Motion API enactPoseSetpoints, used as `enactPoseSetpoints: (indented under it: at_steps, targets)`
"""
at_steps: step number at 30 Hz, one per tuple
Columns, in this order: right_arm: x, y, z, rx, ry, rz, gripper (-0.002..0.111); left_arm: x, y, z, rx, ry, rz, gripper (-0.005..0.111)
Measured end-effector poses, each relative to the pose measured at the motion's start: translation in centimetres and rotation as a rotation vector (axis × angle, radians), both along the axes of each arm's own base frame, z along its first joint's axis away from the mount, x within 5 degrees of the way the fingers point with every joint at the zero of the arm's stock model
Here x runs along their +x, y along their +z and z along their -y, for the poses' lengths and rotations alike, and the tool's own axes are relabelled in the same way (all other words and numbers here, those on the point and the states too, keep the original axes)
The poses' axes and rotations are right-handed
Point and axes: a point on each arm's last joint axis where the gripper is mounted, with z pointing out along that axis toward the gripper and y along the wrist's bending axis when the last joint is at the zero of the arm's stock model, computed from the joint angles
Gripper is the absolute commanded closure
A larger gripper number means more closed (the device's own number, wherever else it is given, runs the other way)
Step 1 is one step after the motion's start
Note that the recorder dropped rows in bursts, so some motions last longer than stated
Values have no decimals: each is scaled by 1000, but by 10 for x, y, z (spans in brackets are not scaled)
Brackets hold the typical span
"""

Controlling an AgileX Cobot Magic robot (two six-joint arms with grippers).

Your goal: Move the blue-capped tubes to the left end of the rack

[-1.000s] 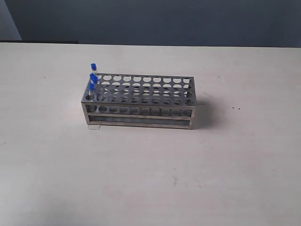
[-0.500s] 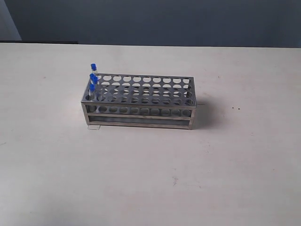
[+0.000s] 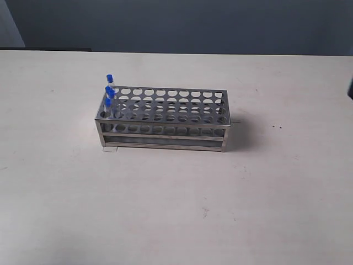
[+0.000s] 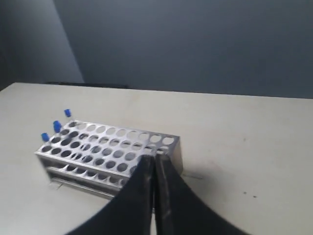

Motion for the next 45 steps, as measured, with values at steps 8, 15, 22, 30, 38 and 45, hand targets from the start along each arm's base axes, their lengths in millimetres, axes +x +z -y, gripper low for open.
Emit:
enactPoseSetpoints:
  at_steps: [8, 15, 22, 30, 38, 45]
  targets:
    - [-39, -71, 26, 8, -197, 199, 106, 0, 0, 0, 0, 0, 0, 106]
    - [-37, -98, 26, -44, -196, 147, 106, 0, 0, 0, 0, 0, 0, 106]
    - [-38, -100, 24, -21, -182, 124, 106, 0, 0, 0, 0, 0, 0, 106]
    - [-38, -100, 24, -19, -182, 124, 106, 0, 0, 0, 0, 0, 0, 106]
    - [-38, -100, 24, -19, -181, 122, 106, 0, 0, 0, 0, 0, 0, 106]
    - [-38, -100, 24, -18, -181, 122, 106, 0, 0, 0, 0, 0, 0, 106]
